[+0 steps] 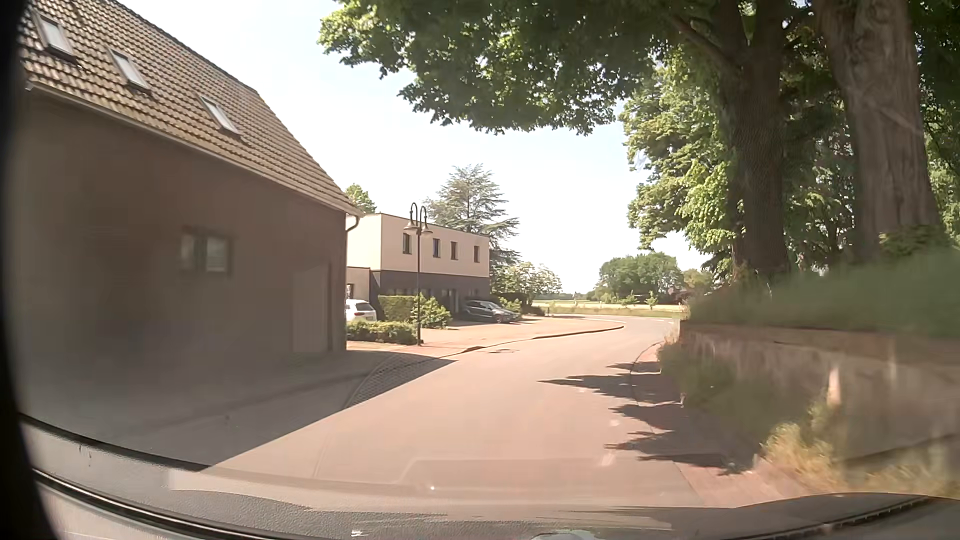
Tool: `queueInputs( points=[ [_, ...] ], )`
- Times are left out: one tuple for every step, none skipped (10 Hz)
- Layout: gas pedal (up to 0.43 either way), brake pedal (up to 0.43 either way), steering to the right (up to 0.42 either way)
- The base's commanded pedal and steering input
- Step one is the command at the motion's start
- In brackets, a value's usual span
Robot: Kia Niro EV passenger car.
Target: Follow the waypoints while adhering to traffic rules and regulations
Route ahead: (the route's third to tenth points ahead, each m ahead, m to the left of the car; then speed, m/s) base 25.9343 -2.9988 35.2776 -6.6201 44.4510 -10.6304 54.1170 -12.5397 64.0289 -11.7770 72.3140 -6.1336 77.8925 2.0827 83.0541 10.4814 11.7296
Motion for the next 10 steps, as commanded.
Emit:
queueInputs(
  points=[
    [0.22,0.0,0.064],
    [0.209,0.0,0.062],
    [0.197,0.0,0.06],
    [0.177,0.0,0.06],
    [0.177,0.0,0.06],
    [0.169,0.0,0.06],
    [0.138,0.0,0.061],
    [0.13,0.0,0.063],
    [0.118,0.0,0.066],
    [0.118,0.0,0.068]
  ],
)
